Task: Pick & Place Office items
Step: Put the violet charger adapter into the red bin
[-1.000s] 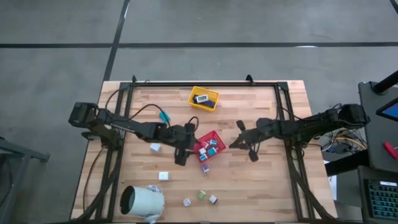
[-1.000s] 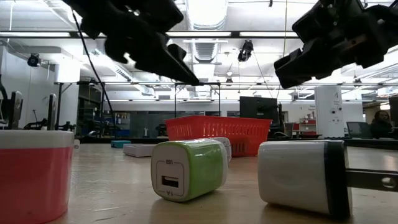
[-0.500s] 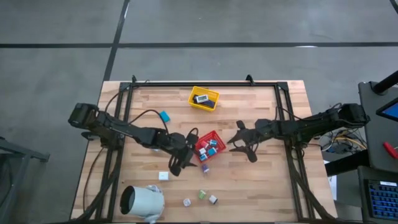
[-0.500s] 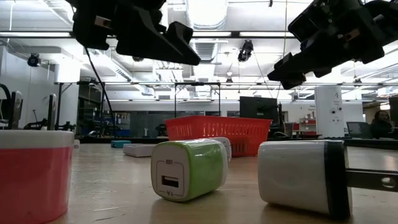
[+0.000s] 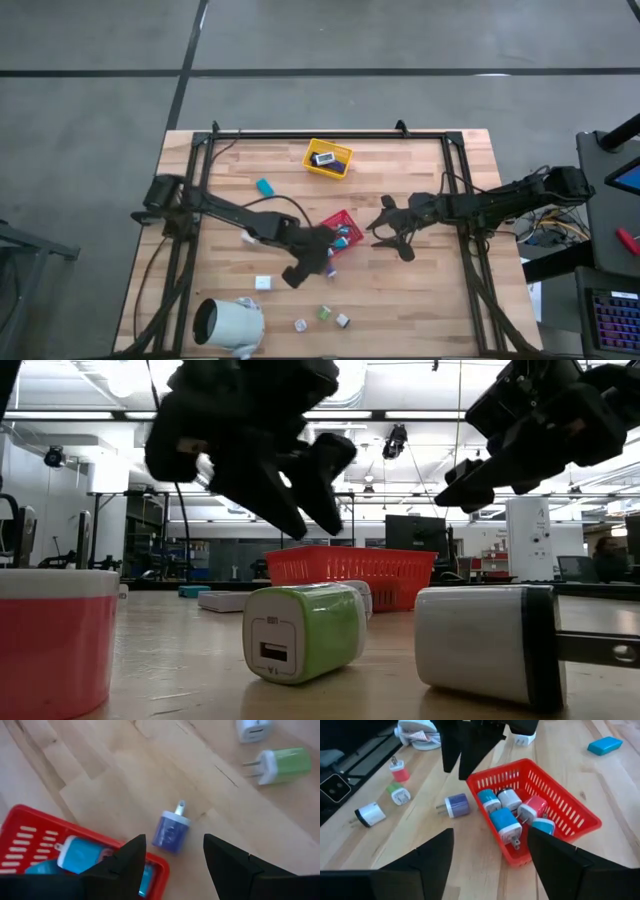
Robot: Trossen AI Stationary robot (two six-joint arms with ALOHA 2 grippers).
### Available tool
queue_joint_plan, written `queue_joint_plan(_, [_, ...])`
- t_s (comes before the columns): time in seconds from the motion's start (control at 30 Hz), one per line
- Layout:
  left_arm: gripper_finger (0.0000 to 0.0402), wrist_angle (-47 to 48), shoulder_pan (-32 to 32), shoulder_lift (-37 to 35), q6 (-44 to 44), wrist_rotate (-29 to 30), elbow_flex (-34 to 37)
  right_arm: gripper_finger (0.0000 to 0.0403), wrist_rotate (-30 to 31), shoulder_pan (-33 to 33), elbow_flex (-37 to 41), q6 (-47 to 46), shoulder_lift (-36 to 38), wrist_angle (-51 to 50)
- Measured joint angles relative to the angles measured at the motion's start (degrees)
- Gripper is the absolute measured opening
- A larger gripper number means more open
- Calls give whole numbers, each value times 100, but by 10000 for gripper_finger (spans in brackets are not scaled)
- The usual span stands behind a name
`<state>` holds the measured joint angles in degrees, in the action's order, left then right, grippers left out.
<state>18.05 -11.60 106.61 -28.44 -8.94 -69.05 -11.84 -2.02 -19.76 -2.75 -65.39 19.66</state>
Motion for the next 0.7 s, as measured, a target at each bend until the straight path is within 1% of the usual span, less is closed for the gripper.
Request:
queue_joint_plan(0.4, [205,394,-189,599,-771,65,-573,256,-4,0,16,-3,0,-286])
queue_joint_plan(0.57, [211,906,-237,927,-864,415,-1002,256,-13,0,16,-8,0,-312])
queue_joint_plan(0.7, [219,943,-284,1065,-1041,518,-1208,256,-18,0,16,-10,0,-322])
